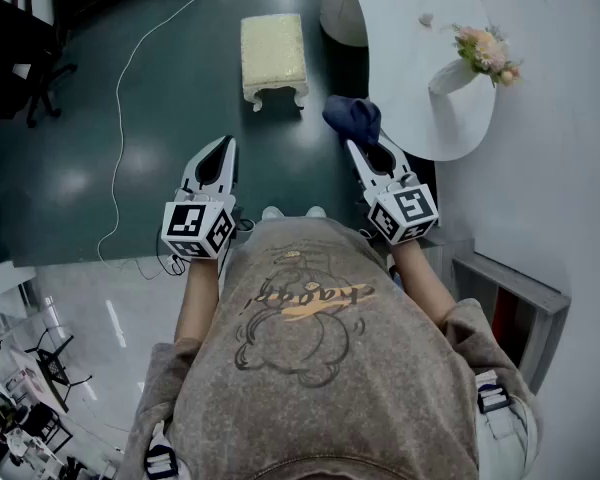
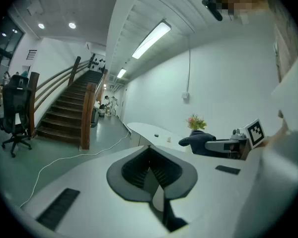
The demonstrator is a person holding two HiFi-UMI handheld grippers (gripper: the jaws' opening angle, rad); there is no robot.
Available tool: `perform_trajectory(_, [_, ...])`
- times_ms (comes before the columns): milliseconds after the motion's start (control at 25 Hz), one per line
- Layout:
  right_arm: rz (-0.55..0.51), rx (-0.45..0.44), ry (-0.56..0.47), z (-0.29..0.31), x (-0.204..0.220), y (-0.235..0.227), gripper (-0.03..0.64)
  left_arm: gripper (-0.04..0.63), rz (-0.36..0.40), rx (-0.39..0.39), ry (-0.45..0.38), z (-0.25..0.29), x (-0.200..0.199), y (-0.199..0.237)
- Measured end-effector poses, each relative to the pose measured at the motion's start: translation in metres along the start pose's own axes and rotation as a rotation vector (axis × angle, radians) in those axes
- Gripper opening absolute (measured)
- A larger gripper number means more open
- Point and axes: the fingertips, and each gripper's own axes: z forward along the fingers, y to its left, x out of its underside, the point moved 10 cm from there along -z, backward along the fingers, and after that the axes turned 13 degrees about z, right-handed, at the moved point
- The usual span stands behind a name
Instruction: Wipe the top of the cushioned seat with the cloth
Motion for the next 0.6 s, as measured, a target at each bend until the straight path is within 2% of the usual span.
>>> perform_trajectory(600, [0.005, 0.028, 0.023, 0.014, 0.013, 0.031, 0.092, 0.015, 0.003, 0.064, 0.010, -0.010, 0.006, 0.028])
